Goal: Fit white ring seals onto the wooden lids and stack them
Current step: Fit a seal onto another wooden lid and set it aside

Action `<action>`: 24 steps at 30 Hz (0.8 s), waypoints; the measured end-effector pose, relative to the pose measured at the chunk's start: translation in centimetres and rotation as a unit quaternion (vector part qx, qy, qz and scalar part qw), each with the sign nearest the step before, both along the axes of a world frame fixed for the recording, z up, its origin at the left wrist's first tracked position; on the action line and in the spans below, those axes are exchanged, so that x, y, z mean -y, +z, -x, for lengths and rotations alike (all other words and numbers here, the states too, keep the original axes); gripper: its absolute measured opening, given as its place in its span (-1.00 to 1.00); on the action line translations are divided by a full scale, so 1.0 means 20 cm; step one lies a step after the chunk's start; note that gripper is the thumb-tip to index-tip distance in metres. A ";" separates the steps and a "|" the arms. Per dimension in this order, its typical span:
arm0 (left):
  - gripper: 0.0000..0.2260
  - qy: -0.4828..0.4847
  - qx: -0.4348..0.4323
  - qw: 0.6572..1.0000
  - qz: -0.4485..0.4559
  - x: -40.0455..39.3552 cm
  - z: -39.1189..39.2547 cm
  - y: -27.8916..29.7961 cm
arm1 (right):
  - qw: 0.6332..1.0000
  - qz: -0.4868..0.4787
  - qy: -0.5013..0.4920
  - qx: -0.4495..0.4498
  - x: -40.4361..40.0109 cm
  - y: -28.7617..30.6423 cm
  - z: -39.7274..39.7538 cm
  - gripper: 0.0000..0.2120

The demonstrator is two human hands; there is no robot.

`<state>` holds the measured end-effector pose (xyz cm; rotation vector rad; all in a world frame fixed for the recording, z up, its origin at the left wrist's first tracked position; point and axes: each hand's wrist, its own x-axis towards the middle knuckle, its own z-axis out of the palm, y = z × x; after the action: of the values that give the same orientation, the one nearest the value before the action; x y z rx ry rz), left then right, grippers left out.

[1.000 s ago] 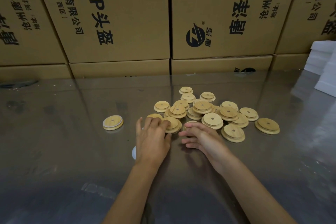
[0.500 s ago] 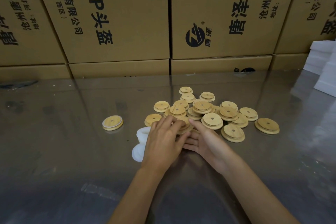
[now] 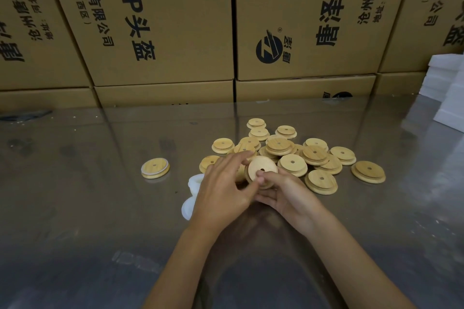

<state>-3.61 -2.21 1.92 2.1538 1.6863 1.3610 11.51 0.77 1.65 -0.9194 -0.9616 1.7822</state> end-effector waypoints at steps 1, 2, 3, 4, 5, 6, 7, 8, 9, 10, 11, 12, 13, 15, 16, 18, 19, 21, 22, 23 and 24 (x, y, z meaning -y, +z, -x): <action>-0.66 0.018 0.013 1.000 -0.008 0.00 0.02 0.01 | 1.000 0.004 -0.002 0.001 0.00 0.00 0.00 -0.68; -0.70 0.045 0.023 0.999 -0.014 -0.01 0.04 0.02 | 1.000 0.009 -0.004 -0.001 0.00 0.00 -0.01 -0.67; -0.72 0.081 0.033 0.996 -0.011 -0.01 0.08 0.03 | 1.000 0.015 -0.006 -0.003 0.00 0.00 -0.01 -0.66; -0.71 0.124 0.040 0.991 0.008 -0.02 0.11 0.03 | 1.000 0.020 -0.007 -0.006 0.00 0.00 -0.01 -0.65; -0.69 0.171 0.041 0.983 0.048 -0.03 0.16 0.02 | 1.000 0.022 -0.008 -0.008 0.00 0.00 -0.01 -0.64; -0.67 0.215 0.034 0.971 0.103 -0.03 0.21 0.02 | 1.000 0.023 -0.007 -0.009 0.00 0.01 -0.01 -0.64; -0.66 0.249 0.022 0.955 0.162 -0.04 0.25 0.00 | 1.000 0.024 -0.007 -0.009 0.00 0.01 -0.01 -0.65; -0.68 0.271 0.013 0.939 0.211 -0.04 0.28 -0.01 | 1.000 0.025 -0.007 -0.009 0.00 0.01 -0.01 -0.66; -0.72 0.284 0.013 0.929 0.239 -0.04 0.30 -0.02 | 1.000 0.025 -0.006 -0.009 0.00 0.01 -0.01 -0.66; -0.75 0.289 0.021 0.924 0.248 -0.04 0.31 -0.03 | 1.000 0.026 -0.006 -0.007 0.00 0.01 -0.01 -0.66; -0.76 0.291 0.034 0.924 0.245 -0.04 0.31 -0.03 | 1.000 0.027 -0.006 -0.007 0.00 0.01 -0.01 -0.66; -0.77 0.290 0.047 0.926 0.239 -0.04 0.31 -0.03 | 1.000 0.028 -0.007 -0.007 0.00 0.01 -0.01 -0.67; -0.78 0.289 0.060 0.927 0.231 -0.03 0.30 -0.03 | 0.999 0.029 -0.008 -0.009 0.00 0.01 -0.01 -0.68; -0.81 0.286 0.087 0.928 0.221 -0.03 0.30 -0.03 | 0.999 0.035 -0.009 -0.011 0.00 0.01 -0.01 -0.70; -0.80 0.284 0.098 0.930 0.213 -0.03 0.30 -0.02 | 0.999 0.037 -0.009 -0.011 0.00 0.01 -0.01 -0.70; -0.78 0.280 0.107 0.934 0.196 -0.03 0.30 -0.02 | 0.999 0.039 -0.009 -0.010 0.00 0.01 -0.01 -0.71; -0.76 0.280 0.106 0.936 0.187 -0.03 0.30 -0.02 | 0.999 0.040 -0.009 -0.011 0.00 0.01 -0.01 -0.71; -0.76 0.277 0.117 0.938 0.172 -0.03 0.29 -0.01 | 0.999 0.042 -0.010 -0.011 0.00 0.01 -0.01 -0.71; -0.76 0.274 0.127 0.939 0.165 -0.03 0.29 -0.01 | 0.999 0.042 -0.010 -0.010 0.00 0.01 -0.01 -0.72; -0.77 0.270 0.138 0.940 0.157 -0.03 0.29 -0.01 | 0.999 0.042 -0.010 -0.009 0.00 0.02 -0.01 -0.73; -0.78 0.265 0.149 0.941 0.148 -0.03 0.29 -0.01 | 0.999 0.042 -0.011 -0.008 0.00 0.02 -0.01 -0.74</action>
<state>-9.49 -1.64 1.76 1.3046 2.2502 1.3347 11.67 0.71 1.97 -0.9629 -0.8684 1.8210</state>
